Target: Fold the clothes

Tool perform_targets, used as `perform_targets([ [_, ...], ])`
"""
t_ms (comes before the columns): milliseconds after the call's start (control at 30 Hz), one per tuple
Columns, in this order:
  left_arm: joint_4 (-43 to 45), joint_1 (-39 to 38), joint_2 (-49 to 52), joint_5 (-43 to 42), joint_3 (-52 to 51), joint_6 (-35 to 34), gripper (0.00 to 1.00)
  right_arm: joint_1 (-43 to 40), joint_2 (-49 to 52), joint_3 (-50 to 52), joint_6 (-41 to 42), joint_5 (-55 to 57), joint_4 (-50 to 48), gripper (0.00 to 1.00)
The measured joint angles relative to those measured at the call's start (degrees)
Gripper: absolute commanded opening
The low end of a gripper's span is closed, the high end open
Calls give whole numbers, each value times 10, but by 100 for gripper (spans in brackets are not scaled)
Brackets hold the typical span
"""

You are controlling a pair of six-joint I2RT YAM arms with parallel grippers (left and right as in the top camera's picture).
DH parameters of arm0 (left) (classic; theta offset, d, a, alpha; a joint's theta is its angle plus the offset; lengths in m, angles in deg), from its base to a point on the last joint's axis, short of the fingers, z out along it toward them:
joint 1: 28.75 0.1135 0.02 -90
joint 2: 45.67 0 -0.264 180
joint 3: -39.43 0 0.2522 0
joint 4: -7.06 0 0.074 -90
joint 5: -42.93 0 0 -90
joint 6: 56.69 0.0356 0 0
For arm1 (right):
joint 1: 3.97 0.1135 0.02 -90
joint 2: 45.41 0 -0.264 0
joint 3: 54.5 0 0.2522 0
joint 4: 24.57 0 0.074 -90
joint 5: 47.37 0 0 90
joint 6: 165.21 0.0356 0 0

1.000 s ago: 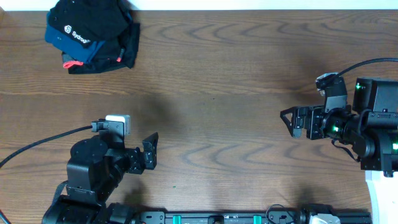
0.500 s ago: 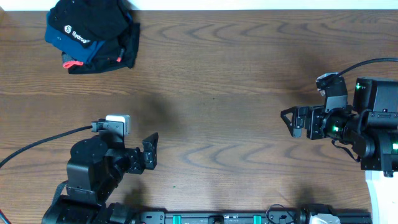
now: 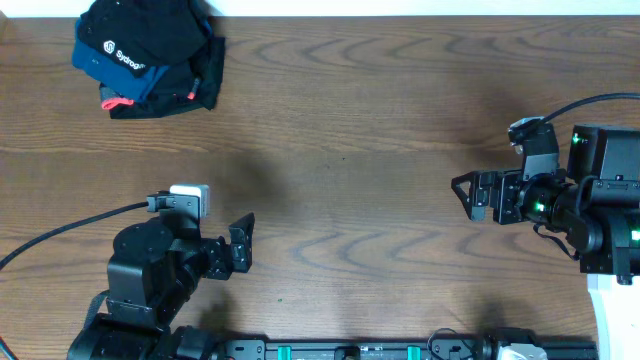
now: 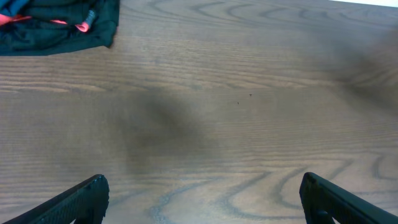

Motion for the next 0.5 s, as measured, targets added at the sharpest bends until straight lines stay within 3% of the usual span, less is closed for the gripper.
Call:
perform_targets([
  [300, 0, 0, 0, 0, 0, 0, 98, 0, -58, 22, -13, 46, -12, 99],
  [500, 0, 0, 0, 0, 0, 0, 98, 0, -186, 118, -32, 53, -143, 99],
])
